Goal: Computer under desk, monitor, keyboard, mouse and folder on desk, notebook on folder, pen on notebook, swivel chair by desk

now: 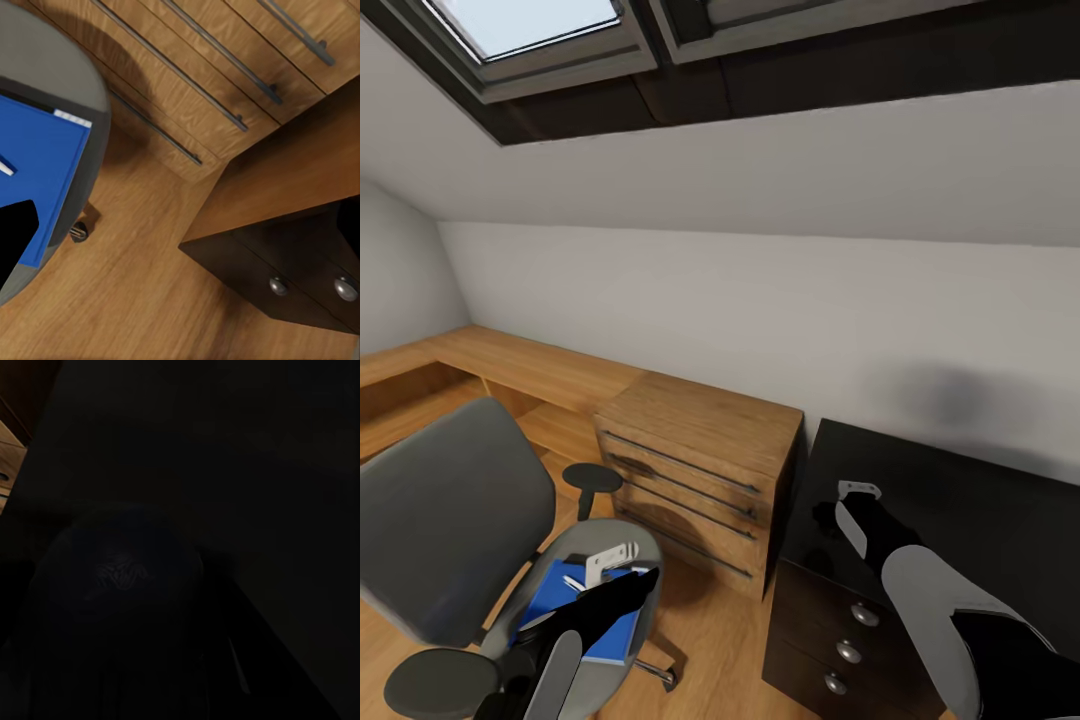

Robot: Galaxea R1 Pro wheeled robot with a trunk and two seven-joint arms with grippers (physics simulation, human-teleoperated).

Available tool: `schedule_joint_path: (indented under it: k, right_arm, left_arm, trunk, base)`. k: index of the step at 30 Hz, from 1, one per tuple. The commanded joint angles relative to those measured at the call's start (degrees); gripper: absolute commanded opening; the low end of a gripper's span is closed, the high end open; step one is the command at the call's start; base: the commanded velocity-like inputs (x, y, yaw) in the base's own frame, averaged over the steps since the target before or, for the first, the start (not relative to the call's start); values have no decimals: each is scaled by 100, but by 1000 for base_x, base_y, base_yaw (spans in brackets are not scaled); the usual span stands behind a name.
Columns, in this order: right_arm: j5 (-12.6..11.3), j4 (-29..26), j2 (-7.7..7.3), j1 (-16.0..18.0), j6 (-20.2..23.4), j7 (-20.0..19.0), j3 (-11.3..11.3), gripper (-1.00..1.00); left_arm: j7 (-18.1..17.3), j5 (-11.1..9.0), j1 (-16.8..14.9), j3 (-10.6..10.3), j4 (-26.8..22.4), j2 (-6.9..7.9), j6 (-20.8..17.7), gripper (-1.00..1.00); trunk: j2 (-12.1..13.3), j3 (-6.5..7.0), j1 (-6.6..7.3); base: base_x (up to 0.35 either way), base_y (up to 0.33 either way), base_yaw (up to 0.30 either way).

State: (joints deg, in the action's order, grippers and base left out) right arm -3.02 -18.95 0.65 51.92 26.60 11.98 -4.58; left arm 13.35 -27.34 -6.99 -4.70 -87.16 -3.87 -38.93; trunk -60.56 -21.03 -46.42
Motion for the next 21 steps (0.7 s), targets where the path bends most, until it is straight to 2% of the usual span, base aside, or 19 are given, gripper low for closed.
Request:
schedule_joint_path:
  k: [1,6,15,21]
  right_arm:
    - [-56,-11,5,3,12,43,-34,-100]
    - [-68,-23,5,3,6,32,-36,-100]
    - [-125,-30,-68,3,-290,31,-94,-100]
    - [-122,-20,-66,3,-511,41,-95,-100]
  left_arm:
    - [53,-61,-4,-4,-5,0,-18,100]
    - [53,-61,-4,-4,-3,0,-18,100]
    - [52,-58,-4,-4,-3,0,-18,100]
    - [54,-53,-4,-4,-3,0,-18,100]
  trunk:
    - [-46,-25,-23]
    - [-247,-115,-133]
    - [-247,-115,-133]
    - [-488,-223,-265]
  base:
    - [0,0,0]
    - [0,0,0]
    - [0,0,0]
    - [0,0,0]
